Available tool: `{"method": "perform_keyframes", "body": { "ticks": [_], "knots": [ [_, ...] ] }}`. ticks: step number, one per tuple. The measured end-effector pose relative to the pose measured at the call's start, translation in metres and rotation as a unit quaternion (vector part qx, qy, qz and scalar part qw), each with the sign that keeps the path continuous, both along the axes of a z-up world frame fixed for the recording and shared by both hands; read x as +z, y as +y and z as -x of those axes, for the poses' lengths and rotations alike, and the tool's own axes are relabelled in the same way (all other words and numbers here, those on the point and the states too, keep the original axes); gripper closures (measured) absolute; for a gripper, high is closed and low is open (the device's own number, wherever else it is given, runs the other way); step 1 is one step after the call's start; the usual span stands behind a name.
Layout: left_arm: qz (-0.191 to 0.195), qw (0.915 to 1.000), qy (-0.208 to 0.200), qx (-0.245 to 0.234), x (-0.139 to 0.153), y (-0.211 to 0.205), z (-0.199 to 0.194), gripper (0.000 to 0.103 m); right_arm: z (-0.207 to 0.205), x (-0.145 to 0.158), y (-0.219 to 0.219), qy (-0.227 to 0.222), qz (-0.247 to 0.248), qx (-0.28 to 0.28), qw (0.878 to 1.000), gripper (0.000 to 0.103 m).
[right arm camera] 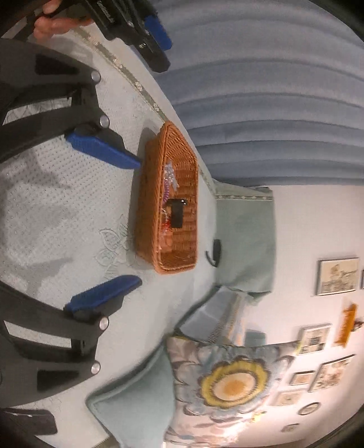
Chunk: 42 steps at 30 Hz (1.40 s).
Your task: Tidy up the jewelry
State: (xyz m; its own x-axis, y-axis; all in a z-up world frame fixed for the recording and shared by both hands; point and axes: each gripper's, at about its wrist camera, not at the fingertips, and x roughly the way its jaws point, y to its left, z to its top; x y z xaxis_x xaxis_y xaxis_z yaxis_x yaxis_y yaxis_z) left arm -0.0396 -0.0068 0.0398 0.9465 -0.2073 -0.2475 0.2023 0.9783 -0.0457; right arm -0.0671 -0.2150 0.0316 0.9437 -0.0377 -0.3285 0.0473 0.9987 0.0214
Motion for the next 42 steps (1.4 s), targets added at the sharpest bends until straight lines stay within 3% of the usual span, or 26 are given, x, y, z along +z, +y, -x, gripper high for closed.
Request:
{"method": "perform_keyframes", "body": {
  "ticks": [4, 8, 14, 19, 42],
  "knots": [
    [0.033, 0.9985, -0.012, 0.042, -0.013, 0.011, 0.002, 0.019, -0.001, -0.008, -0.001, -0.013, -0.002, -0.013, 1.0, 0.022],
    [0.022, 0.9983, 0.003, 0.055, -0.019, 0.011, -0.004, 0.019, -0.004, -0.012, -0.002, -0.018, -0.007, -0.021, 1.0, 0.022],
    [0.001, 0.9978, -0.011, 0.065, -0.019, 0.004, 0.001, 0.011, -0.003, -0.014, -0.009, -0.021, -0.017, -0.039, 0.999, 0.02],
    [-0.024, 0.9971, -0.018, 0.07, -0.02, -0.005, 0.004, 0.011, -0.005, -0.015, -0.012, -0.006, -0.022, -0.044, 0.999, 0.016],
    [-0.03, 0.9966, -0.013, 0.076, -0.018, -0.007, 0.0, 0.008, -0.002, -0.017, -0.008, -0.01, -0.011, -0.048, 0.999, 0.012]
  ]
}}
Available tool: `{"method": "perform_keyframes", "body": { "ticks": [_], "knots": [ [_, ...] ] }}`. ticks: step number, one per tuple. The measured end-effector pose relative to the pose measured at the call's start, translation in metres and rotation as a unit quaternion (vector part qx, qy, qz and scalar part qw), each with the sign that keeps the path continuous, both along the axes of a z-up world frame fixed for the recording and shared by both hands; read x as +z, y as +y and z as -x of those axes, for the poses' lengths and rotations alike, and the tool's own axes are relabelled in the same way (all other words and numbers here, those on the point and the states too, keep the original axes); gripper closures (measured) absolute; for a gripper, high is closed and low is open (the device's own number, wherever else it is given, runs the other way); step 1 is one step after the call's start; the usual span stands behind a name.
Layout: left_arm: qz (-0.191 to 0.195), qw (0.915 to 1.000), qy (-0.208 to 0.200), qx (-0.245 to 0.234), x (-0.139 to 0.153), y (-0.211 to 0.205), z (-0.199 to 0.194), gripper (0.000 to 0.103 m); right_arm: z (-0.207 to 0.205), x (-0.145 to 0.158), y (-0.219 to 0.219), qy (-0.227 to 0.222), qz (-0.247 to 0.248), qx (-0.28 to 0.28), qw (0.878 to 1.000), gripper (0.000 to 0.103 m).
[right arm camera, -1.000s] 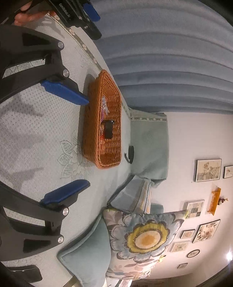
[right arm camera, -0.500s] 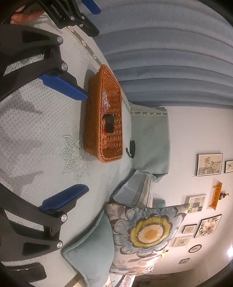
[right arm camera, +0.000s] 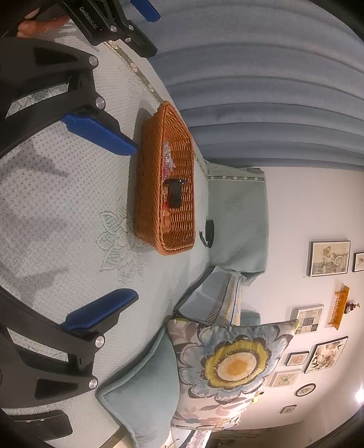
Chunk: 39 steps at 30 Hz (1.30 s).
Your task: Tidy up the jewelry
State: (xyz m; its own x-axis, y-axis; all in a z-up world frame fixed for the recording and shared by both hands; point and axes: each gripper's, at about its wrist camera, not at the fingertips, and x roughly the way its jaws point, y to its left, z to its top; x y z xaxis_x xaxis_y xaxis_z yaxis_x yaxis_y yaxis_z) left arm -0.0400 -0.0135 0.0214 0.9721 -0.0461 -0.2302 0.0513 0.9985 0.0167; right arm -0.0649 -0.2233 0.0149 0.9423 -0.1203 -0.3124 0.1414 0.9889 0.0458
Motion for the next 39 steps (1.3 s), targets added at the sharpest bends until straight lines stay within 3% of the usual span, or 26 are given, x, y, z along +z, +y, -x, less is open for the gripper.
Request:
{"method": "perform_keyframes", "body": {
  "ticks": [39],
  "knots": [
    [0.001, 1.0, 0.007, 0.006, -0.0013, -0.0005, -0.0031, 0.008, -0.0012, -0.0011, -0.0016, 0.006, 0.002, 0.01, 1.0, 0.011]
  ]
}}
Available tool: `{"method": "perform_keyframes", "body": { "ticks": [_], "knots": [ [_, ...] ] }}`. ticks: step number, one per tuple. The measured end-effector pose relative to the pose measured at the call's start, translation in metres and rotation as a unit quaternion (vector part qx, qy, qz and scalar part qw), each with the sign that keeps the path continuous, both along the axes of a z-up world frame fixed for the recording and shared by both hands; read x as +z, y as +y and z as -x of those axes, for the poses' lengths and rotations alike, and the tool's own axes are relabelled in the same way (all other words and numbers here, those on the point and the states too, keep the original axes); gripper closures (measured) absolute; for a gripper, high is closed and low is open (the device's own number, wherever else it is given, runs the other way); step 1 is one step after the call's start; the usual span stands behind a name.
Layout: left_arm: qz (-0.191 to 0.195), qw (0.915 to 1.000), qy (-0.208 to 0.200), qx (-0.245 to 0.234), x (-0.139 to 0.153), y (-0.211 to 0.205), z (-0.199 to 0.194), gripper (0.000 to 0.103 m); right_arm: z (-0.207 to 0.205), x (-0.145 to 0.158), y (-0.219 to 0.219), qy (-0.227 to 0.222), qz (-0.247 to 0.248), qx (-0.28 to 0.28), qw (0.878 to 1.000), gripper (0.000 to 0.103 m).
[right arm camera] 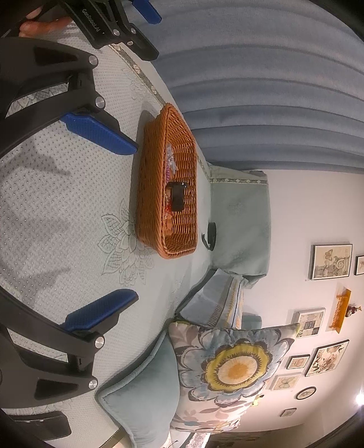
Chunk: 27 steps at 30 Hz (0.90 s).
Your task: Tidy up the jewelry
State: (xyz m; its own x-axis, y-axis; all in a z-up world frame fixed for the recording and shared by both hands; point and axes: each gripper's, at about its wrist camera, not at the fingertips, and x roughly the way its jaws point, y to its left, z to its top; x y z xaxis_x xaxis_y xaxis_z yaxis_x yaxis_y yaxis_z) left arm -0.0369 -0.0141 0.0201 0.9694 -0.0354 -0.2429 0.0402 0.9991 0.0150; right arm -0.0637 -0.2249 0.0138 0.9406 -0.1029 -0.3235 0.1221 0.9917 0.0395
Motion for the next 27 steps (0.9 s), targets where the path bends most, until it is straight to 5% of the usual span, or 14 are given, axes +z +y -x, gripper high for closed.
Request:
{"method": "perform_keyframes", "body": {
  "ticks": [27],
  "knots": [
    [0.0, 1.0, 0.001, -0.001, 0.0013, 0.001, -0.0006, 0.008, -0.0006, 0.0005, -0.0006, 0.001, 0.0, 0.0, 1.0, 0.011]
  ]
}}
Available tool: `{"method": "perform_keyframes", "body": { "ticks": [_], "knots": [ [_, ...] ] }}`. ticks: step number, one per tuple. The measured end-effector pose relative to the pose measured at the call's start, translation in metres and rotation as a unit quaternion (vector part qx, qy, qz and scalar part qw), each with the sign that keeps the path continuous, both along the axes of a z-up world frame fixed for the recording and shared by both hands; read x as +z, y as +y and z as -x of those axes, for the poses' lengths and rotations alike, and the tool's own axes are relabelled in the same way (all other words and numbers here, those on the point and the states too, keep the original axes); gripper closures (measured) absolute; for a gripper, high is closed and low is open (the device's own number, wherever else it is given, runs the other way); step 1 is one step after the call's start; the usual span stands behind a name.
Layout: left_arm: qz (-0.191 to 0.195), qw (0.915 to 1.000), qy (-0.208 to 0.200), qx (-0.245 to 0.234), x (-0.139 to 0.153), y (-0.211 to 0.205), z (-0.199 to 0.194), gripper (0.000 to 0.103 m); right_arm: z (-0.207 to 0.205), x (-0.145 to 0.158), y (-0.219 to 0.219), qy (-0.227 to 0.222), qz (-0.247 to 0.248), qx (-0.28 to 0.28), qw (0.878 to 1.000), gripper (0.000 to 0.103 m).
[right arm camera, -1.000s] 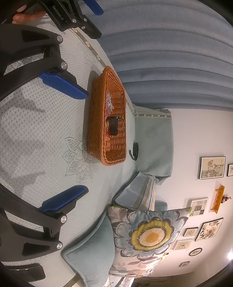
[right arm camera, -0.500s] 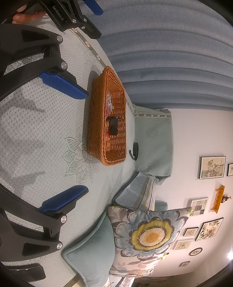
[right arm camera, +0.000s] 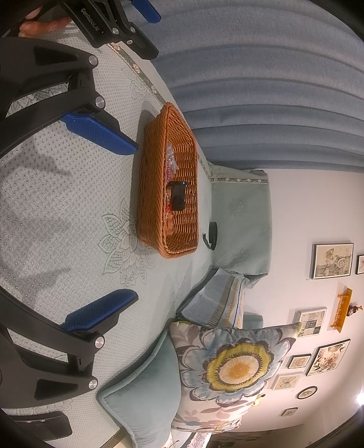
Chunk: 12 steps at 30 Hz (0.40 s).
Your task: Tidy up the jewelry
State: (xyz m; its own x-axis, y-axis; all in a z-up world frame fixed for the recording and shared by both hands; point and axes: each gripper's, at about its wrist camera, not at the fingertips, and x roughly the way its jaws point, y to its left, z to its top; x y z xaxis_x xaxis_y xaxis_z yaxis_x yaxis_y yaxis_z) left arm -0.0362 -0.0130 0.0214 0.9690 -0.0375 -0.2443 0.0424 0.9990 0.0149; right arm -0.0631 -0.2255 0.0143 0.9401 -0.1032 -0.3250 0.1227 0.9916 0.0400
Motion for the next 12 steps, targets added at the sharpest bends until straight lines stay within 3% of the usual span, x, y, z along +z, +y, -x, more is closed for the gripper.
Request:
{"method": "perform_keyframes", "body": {
  "ticks": [12],
  "knots": [
    [0.001, 1.0, 0.005, -0.007, 0.0011, -0.0006, 0.0009, 0.008, -0.0004, 0.0003, 0.0001, 0.0, 0.0, 0.0, 1.0, 0.011]
  ]
}}
